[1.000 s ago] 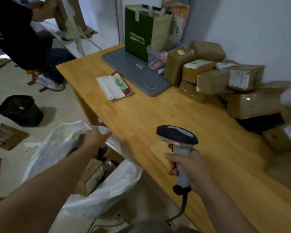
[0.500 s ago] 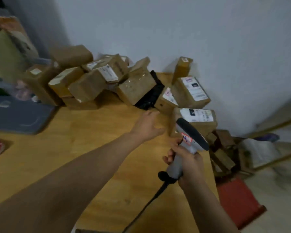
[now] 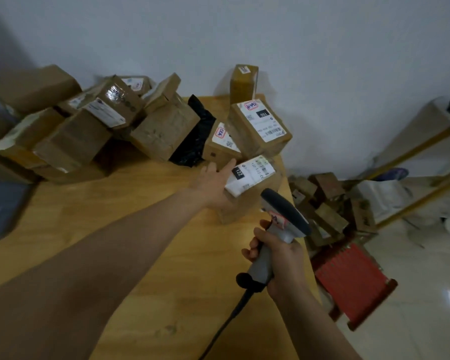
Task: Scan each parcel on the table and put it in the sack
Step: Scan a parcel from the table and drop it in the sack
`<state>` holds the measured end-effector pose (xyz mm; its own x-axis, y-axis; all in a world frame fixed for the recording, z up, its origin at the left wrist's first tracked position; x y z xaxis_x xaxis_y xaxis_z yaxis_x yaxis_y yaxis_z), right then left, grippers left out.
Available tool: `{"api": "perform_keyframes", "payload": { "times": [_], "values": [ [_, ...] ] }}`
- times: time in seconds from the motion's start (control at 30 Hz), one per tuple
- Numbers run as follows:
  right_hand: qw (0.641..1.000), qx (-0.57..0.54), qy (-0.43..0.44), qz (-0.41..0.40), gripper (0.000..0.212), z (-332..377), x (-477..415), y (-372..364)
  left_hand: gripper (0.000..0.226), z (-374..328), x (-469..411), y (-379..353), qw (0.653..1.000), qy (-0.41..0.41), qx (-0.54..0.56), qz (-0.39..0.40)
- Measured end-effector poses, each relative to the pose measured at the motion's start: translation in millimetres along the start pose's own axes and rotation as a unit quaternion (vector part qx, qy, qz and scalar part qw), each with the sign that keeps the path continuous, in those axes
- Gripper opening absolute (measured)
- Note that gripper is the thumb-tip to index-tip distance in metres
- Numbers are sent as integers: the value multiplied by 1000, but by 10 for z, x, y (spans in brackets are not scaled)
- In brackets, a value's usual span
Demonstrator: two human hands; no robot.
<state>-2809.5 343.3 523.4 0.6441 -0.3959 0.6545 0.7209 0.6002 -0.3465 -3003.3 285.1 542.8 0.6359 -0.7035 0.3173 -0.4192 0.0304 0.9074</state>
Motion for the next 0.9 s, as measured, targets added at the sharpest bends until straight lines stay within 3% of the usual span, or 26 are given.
{"api": "perform_keyframes", "payload": {
  "times": [0.23,0.3,0.37,0.43,0.47,0.53,0.67,0.83,0.9],
  "values": [
    [996,63,-62,17,23,-487,-80,-422,115,820,1301,-317,993,79,54,74],
    [988,117,-94,42,40,-685,-51,-612,117,936,1608,-451,977,116,172,45],
    [979,149,-121,66,48,-879,3,-781,114,1060,1854,-570,901,188,388,-46],
    [974,174,-118,83,41,-1012,60,-916,75,1188,2069,-694,814,252,510,-119],
    [972,189,-113,84,39,-1058,88,-968,54,1240,2157,-736,796,274,522,-137],
    [970,201,-106,85,39,-1137,149,-1033,40,1286,2305,-772,766,286,548,-176],
    [970,213,-74,87,30,-1199,276,-1135,41,1301,2562,-768,688,272,642,-201],
    [961,238,-52,129,36,-1259,486,-1403,75,1473,2890,-655,660,227,692,-181],
    [957,241,-42,156,40,-1257,575,-1536,83,1540,3042,-614,669,216,687,-182]
  ]
}}
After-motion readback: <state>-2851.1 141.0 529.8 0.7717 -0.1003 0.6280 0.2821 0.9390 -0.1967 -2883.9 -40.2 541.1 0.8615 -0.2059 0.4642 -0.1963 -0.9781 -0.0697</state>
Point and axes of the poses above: each hand's wrist, its own x-axis away from the middle knuckle, its own y-axis out of the back of the hand, z = x × y, the point moved 10 cm from there along -x, towards the middle knuckle, and after that the axes turned 8 degrees about -y, right-handed, at the moved point
